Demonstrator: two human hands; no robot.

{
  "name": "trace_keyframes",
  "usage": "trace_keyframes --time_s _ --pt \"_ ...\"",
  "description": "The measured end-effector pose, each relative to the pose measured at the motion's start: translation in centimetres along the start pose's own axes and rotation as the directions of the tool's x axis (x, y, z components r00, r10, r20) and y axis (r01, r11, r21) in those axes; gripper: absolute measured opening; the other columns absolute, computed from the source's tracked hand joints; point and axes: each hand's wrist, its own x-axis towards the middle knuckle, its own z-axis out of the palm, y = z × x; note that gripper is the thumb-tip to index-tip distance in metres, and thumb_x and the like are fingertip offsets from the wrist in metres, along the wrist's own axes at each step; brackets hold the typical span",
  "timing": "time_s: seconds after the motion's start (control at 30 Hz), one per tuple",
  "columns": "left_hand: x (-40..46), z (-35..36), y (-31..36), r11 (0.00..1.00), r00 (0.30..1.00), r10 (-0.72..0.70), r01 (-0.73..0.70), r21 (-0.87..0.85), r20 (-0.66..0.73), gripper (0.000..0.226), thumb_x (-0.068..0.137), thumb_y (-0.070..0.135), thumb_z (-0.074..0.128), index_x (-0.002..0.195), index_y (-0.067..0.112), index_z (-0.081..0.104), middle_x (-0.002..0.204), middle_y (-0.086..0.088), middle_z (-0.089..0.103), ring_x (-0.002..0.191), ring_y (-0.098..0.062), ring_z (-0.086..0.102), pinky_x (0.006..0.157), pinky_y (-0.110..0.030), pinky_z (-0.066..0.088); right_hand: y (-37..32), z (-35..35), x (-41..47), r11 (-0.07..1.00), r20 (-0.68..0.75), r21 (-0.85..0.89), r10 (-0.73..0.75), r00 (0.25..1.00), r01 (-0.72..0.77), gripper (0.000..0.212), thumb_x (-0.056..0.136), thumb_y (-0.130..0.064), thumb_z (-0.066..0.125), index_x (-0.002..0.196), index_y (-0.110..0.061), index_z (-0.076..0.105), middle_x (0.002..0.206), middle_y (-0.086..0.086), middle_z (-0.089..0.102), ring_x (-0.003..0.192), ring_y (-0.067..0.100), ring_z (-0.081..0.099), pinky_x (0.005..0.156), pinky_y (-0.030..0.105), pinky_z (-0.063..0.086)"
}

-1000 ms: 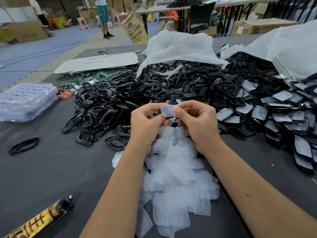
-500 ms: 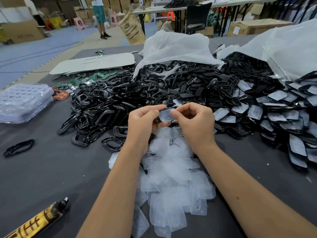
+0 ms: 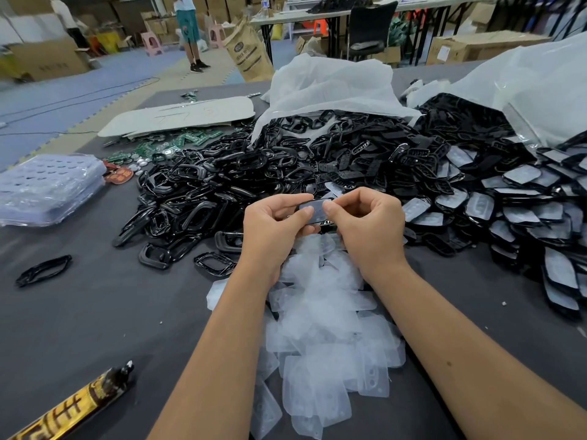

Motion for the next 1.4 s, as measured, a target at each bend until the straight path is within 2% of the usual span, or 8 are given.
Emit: trace_keyframes --time_s 0.3,0.43,0.57,0.7,0.93,1.07,1.23,1.4 --pt "0.1 -0.1 -0.3 0.999 1.0 0.014 -0.014 0.035 -0.005 0.024 0.091 -0.005 0.071 0.095 0.017 0.079 0.085 -0.012 0.079 0.064 -0.019 0.071 0.059 -0.02 0.055 0.5 0.2 0.2 1.0 0.019 -0.022 0.009 1.0 -0.009 0.019 0.081 -0.023 0.086 0.07 -0.02 0.071 0.063 -0.005 0.07 0.057 0.006 0.062 0.06 0.024 0.052" --pt "0.1 -0.2 -0.2 1.0 1.0 0.021 -0.021 -0.018 0.013 0.023 0.091 -0.009 0.069 0.098 0.011 0.077 0.079 -0.009 0.078 0.06 -0.014 0.071 0.06 -0.019 0.056 0.5 0.1 0.3 0.999 0.031 0.025 0.044 0.999 -0.045 0.023 0.079 -0.024 0.089 0.083 -0.018 0.067 0.07 -0.004 0.068 0.06 0.007 0.059 0.059 0.026 0.052" --pt "0.1 -0.2 0.0 0.998 0.999 0.016 -0.015 -0.067 0.028 0.02 0.092 -0.011 0.067 0.101 0.006 0.075 0.079 -0.009 0.077 0.058 -0.013 0.07 0.058 -0.019 0.055 0.2 -0.3 0.6 0.946 0.208 0.238 0.172 0.963 -0.22 0.023 0.087 -0.021 0.085 0.099 -0.01 0.069 0.074 -0.002 0.07 0.058 0.012 0.062 0.049 0.028 0.048" --pt "0.0 -0.1 0.0 0.996 0.997 0.016 -0.009 -0.093 0.073 0.021 0.092 -0.012 0.066 0.101 0.005 0.074 0.085 -0.011 0.078 0.061 -0.013 0.07 0.062 -0.02 0.057 0.0 -0.7 0.5 0.955 0.283 0.238 0.108 0.953 -0.179 0.014 0.086 -0.017 0.085 0.088 -0.011 0.072 0.065 -0.006 0.069 0.058 0.008 0.062 0.05 0.021 0.05" --pt "0.0 -0.1 -0.1 0.998 0.996 0.015 -0.01 -0.061 0.086 0.024 0.089 -0.011 0.07 0.099 0.01 0.076 0.088 -0.013 0.077 0.067 -0.017 0.072 0.061 -0.019 0.056 -0.6 -0.7 0.3 0.932 0.273 0.287 0.14 0.952 -0.22 0.029 0.087 -0.005 0.082 0.069 -0.018 0.062 0.056 0.0 0.062 0.05 0.013 0.058 0.044 0.022 0.045" --pt "0.0 -0.1 -0.1 0.998 0.996 0.019 -0.013 -0.065 0.084 0.024 0.089 -0.012 0.07 0.099 0.009 0.076 0.085 -0.012 0.076 0.067 -0.016 0.072 0.06 -0.018 0.055 -0.7 -0.6 0.4 0.929 0.263 0.282 0.165 0.951 -0.239 0.022 0.09 -0.005 0.078 0.075 -0.01 0.063 0.06 0.006 0.061 0.048 0.012 0.058 0.043 0.022 0.044" --pt "0.0 0.0 0.0 0.996 0.997 0.016 -0.009 -0.084 0.079 0.024 0.089 -0.014 0.07 0.096 0.009 0.075 0.087 -0.009 0.078 0.069 -0.019 0.074 0.06 -0.017 0.055 -0.5 -0.5 0.3 0.952 0.268 0.239 0.124 0.955 -0.19 0.013 0.09 -0.007 0.078 0.085 -0.004 0.066 0.06 -0.004 0.064 0.052 0.008 0.061 0.043 0.022 0.045" --pt "-0.2 0.3 0.1 0.991 0.994 0.027 -0.012 -0.133 0.109 0.021 0.088 -0.017 0.067 0.095 0.002 0.072 0.086 -0.007 0.078 0.072 -0.016 0.075 0.064 -0.019 0.058 -0.5 -0.5 0.4 0.935 0.262 0.276 0.151 0.953 -0.224 0.012 0.088 -0.004 0.078 0.09 -0.002 0.066 0.067 0.001 0.068 0.053 0.011 0.06 0.044 0.024 0.044"
